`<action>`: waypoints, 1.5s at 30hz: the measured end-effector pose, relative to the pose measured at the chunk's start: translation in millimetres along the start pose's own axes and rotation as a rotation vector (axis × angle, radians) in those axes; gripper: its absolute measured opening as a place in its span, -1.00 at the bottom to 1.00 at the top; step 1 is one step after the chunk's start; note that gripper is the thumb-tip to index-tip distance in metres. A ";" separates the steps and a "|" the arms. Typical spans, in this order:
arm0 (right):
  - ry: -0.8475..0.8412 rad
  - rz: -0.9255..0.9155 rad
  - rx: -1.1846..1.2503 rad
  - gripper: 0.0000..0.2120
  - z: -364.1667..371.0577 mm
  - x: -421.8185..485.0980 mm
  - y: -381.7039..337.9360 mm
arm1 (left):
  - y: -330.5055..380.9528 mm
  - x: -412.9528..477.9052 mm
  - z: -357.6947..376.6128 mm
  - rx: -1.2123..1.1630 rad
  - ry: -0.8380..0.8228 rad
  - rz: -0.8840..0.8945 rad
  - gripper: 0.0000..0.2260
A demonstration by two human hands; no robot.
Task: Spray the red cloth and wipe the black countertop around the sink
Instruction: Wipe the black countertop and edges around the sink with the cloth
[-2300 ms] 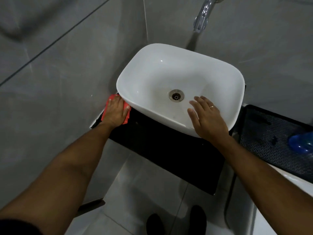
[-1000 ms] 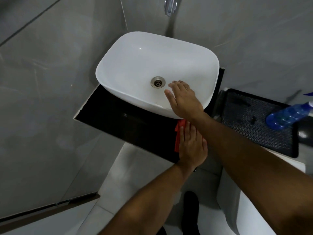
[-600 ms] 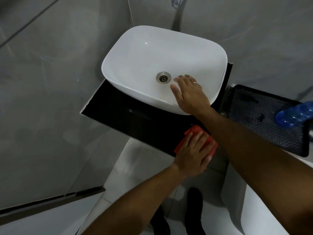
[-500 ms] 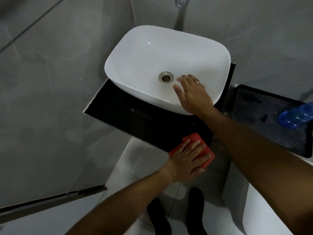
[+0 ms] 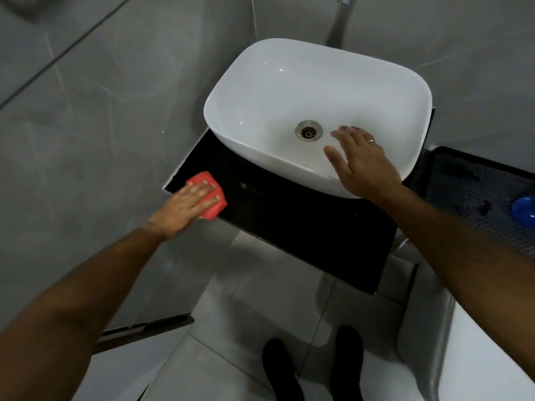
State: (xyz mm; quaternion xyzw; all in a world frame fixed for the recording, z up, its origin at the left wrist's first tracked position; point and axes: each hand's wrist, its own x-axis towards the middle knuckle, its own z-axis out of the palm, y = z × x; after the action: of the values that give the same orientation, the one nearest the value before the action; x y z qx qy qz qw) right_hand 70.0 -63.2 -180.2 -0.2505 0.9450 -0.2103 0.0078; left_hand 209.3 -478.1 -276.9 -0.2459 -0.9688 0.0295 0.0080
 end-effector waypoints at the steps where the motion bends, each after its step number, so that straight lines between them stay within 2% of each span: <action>1: 0.004 -0.005 0.001 -0.48 0.0 0.1 -0.2 | -12.1 -4.2 -0.6 0.007 -0.002 -0.045 -0.65; 3: 0.012 -0.008 0.006 -0.49 0.3 -0.9 -0.3 | -29.9 -12.5 -2.0 0.006 -0.033 -0.148 -0.62; 5: 0.013 -0.002 0.007 -0.49 0.1 -1.1 0.7 | -35.7 -15.7 -3.4 -0.016 -0.072 -0.226 -0.50; 9: 0.022 0.000 -0.001 -0.50 -1.2 -2.8 -3.8 | -15.7 -10.1 -10.7 -0.084 -0.131 -0.322 -0.40; 11: 0.035 -0.001 -0.007 -0.50 -2.9 -4.4 -5.2 | 8.4 0.5 -14.0 -0.087 -0.140 -0.275 -0.42; 14: 0.041 -0.002 0.012 -0.47 -2.3 -6.9 -7.6 | 71.4 20.2 -9.5 -0.069 -0.060 -0.093 -0.63; 17: 0.086 -0.055 0.029 -0.48 -1.8 -13.1 -14.8 | 154.8 51.2 -5.1 -0.116 0.025 0.060 -0.63; 20: 0.255 -0.179 -0.025 -0.55 1.2 -35.1 -25.7 | 236.7 78.4 -7.4 -0.184 -0.028 0.080 -0.50; 22: 0.395 -0.219 -0.046 -0.63 11.3 -62.5 -28.7 | 277.8 91.2 -10.4 -0.220 -0.046 0.074 -0.51; 24: 0.509 -0.153 0.003 -0.68 29.9 -100.3 -27.9 | 305.5 102.2 -14.8 -0.222 -0.071 0.061 -0.48; 27: 0.581 0.120 0.181 -0.71 62.1 -169.2 -17.6 | 312.3 109.3 -22.9 -0.343 -0.220 0.069 -0.25; 29: 0.494 0.240 0.201 -0.68 81.5 -208.0 -13.4 | 289.9 103.5 -32.7 -0.479 -0.181 0.139 -0.18; 31: 0.274 0.193 0.067 -0.54 99.3 -229.3 -15.7 | 249.6 94.0 -46.2 -0.522 -0.078 0.175 -0.24; 33: 0.023 0.126 -0.133 -0.37 110.7 -232.2 -18.5 | 214.3 95.4 -58.8 -0.425 0.076 0.153 -0.31; 34: -0.050 0.109 -0.210 -0.33 115.2 -228.1 -20.6 | 202.6 100.9 -66.2 -0.359 0.161 0.130 -0.35; 37: -0.128 0.091 -0.304 -0.32 117.2 -216.2 -19.3 | 194.0 137.7 -85.4 -0.234 0.324 0.042 -0.44; 41: -0.202 -0.042 -0.344 -0.19 96.5 -228.8 8.4 | 203.9 176.0 -95.8 -0.230 0.186 -0.066 -0.43; 45: -0.215 -0.180 -0.398 -0.33 74.6 -251.5 47.5 | 214.5 185.1 -99.9 -0.241 0.105 -0.154 -0.41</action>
State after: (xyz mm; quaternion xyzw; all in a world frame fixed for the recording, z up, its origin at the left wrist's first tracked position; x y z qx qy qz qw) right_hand 276.5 64.7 -290.0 -0.3512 0.9354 0.0081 0.0403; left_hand 151.7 -196.4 -190.1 -0.1710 -0.9796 -0.1004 0.0312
